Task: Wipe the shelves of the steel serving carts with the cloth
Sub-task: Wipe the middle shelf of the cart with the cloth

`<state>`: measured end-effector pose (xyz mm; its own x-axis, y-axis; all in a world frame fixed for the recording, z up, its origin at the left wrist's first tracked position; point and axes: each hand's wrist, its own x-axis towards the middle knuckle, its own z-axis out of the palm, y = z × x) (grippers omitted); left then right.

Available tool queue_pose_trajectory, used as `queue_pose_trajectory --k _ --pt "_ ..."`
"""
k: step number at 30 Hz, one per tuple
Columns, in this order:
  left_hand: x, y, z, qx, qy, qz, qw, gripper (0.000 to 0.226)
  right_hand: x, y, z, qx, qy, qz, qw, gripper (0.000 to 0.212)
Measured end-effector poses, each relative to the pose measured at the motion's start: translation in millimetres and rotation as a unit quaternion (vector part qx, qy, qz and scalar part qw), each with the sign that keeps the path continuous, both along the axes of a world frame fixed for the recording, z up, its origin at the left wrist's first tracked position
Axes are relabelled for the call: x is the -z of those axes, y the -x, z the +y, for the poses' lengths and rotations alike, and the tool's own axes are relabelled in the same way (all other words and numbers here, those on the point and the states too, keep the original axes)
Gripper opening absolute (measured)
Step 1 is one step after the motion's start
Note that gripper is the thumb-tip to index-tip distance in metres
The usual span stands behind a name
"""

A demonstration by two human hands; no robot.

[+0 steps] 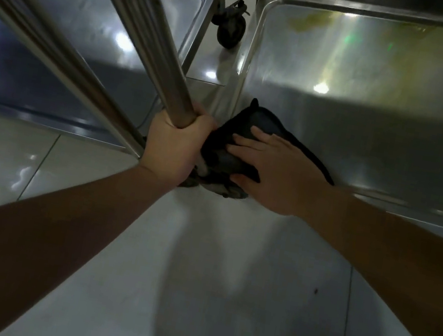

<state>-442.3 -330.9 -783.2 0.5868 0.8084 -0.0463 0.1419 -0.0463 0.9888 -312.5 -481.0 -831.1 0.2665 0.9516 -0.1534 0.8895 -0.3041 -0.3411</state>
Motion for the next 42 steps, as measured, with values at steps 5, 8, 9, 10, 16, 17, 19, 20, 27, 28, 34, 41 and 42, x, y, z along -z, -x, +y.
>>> queue_pose_trajectory --k 5,8,9,10,16,17,19,20,27,28,34,41,42 --pt "8 21 -20 0.018 -0.017 0.058 0.998 0.036 2 -9 -41 0.018 -0.019 -0.024 0.999 0.060" --pt "14 33 -41 -0.069 0.003 0.145 0.987 0.037 4 -20 -67 0.030 -0.011 -0.034 0.999 0.059" --pt "17 39 -47 -0.105 0.005 0.187 0.977 0.030 6 -22 -74 0.037 -0.007 -0.033 0.999 0.058" --pt "21 44 -56 -0.112 0.008 0.231 0.967 0.024 7 -25 -83 0.046 -0.005 -0.030 0.998 0.058" --pt "31 34 -109 0.186 -0.154 0.295 0.925 0.023 10 -46 -143 0.087 -0.024 -0.035 0.995 0.057" --pt "29 26 -114 0.243 -0.215 0.283 0.903 0.025 9 -50 -152 0.092 -0.021 -0.035 0.995 0.057" --pt "28 12 -125 0.327 -0.344 0.252 0.843 0.034 8 -58 -170 0.105 -0.013 -0.037 0.994 0.058" --pt "30 5 -131 0.352 -0.400 0.243 0.811 0.042 8 -62 -180 0.110 -0.011 -0.040 0.993 0.059" --pt "47 -32 -162 0.406 -0.516 0.303 0.691 0.087 6 -87 -247 0.137 -0.019 -0.036 0.990 0.060" --pt "50 -35 -164 0.410 -0.522 0.310 0.681 0.088 6 -91 -256 0.140 -0.019 -0.034 0.989 0.060" --pt "56 -54 -186 0.414 -0.551 0.314 0.653 0.090 6 -111 -302 0.155 -0.032 -0.038 0.987 0.062" --pt "56 -88 -228 0.458 -0.526 0.291 0.655 0.100 10 -132 -351 0.172 -0.029 -0.049 0.983 0.057" --pt "56 -92 -234 0.462 -0.527 0.286 0.653 0.100 10 -135 -359 0.176 -0.027 -0.049 0.983 0.059"
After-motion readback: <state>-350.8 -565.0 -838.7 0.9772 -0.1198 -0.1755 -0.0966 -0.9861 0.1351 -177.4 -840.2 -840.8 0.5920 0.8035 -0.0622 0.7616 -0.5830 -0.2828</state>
